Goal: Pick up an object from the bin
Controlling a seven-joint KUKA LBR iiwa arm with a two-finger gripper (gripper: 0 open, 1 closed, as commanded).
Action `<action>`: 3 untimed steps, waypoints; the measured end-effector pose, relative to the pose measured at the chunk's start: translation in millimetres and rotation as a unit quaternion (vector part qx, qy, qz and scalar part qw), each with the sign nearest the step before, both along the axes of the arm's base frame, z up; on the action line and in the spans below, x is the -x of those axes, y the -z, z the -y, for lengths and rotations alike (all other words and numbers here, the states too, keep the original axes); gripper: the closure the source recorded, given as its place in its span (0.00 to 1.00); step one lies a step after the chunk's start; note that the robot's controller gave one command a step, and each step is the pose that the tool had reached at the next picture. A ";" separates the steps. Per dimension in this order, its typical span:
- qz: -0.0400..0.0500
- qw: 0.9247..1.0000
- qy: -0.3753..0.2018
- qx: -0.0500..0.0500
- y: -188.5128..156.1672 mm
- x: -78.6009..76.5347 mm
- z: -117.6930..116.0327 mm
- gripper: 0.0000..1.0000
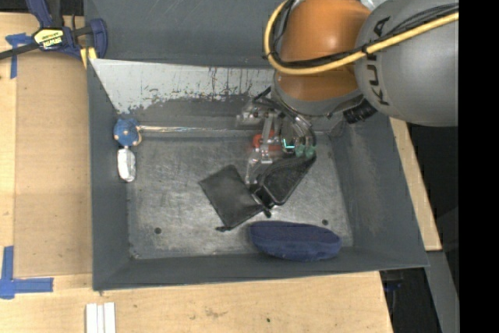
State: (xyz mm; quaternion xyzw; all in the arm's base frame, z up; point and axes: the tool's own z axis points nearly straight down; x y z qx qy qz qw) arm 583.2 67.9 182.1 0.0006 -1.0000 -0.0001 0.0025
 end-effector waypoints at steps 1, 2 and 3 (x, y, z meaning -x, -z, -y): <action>0.009 1.000 -0.026 -0.001 109.7 36.7 26.1 0.00; 0.014 1.000 -0.027 -0.002 104.2 32.7 24.8 1.00; 0.009 1.000 -0.028 0.000 -58.4 29.6 33.2 1.00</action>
Offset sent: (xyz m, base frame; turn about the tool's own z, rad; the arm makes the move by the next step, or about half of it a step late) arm -0.0399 -0.0259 -0.1121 -0.0554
